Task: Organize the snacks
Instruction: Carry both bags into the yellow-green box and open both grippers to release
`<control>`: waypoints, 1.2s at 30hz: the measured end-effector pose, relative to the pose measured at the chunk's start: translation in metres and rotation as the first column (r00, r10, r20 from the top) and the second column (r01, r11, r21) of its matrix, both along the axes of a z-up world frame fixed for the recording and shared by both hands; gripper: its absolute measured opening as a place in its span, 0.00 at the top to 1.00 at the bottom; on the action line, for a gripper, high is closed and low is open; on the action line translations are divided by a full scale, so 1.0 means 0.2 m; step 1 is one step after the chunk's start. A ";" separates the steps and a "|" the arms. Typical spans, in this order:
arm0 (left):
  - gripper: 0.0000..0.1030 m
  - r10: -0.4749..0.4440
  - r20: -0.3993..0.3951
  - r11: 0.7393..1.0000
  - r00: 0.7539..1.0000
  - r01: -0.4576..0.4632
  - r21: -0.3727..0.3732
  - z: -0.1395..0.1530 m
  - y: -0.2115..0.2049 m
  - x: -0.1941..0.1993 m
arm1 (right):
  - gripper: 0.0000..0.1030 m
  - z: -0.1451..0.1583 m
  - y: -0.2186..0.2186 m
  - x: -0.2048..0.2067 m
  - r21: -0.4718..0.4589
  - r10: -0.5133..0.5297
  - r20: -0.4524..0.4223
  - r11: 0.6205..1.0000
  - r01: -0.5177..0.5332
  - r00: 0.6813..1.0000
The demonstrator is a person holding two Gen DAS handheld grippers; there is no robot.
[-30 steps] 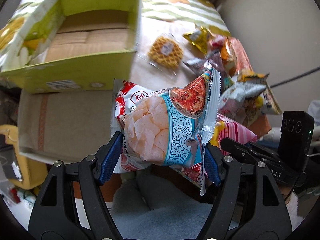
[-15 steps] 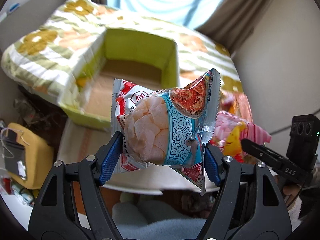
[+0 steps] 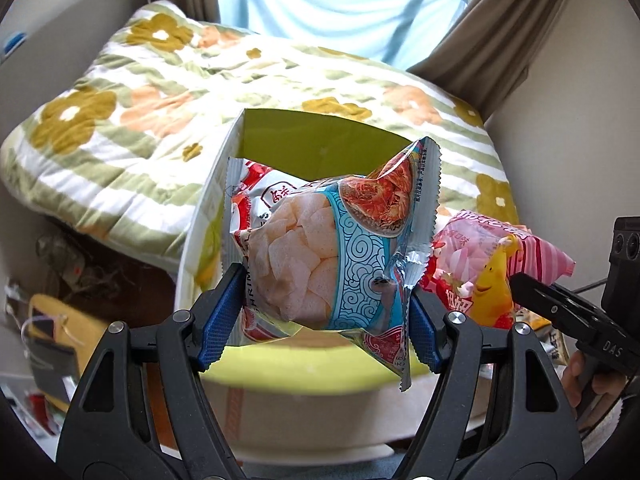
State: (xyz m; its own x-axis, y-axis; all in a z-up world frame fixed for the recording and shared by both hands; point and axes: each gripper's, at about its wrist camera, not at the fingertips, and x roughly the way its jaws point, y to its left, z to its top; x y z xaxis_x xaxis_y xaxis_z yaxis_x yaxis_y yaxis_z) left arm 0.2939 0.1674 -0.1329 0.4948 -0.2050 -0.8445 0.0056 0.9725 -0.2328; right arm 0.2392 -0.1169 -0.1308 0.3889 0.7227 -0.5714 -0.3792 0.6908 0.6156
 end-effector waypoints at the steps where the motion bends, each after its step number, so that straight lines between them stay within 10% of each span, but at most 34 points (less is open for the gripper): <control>1: 0.31 -0.013 -0.008 1.000 1.000 0.013 0.003 -0.02 0.02 0.07 | 0.74 -0.01 0.03 0.04 -0.005 -0.009 -0.006 1.000 0.009 1.000; 10: 0.30 -0.121 -0.105 0.992 0.987 0.124 0.017 -0.25 0.05 0.56 | 0.74 -0.12 0.19 0.35 -0.079 -0.107 -0.064 0.992 0.101 0.992; 15: 0.07 -0.155 -0.135 0.983 0.979 0.167 0.080 -0.37 0.02 0.72 | 0.74 -0.16 0.21 0.44 -0.154 -0.167 -0.073 0.976 0.154 0.983; 36: 0.02 -0.028 -0.114 0.992 0.993 0.042 0.121 -0.36 0.19 0.51 | 0.73 -0.24 0.33 0.61 -0.421 -0.076 -0.003 0.905 0.068 0.997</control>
State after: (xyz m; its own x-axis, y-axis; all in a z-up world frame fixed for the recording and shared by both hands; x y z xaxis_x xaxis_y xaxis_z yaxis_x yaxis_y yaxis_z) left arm 0.3951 0.2048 -0.2058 0.3897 -0.1118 -0.9141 0.0207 0.9934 -0.1127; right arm 0.3608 -0.0511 -0.1787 0.4166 0.3848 -0.8237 -0.3100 0.9118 0.2692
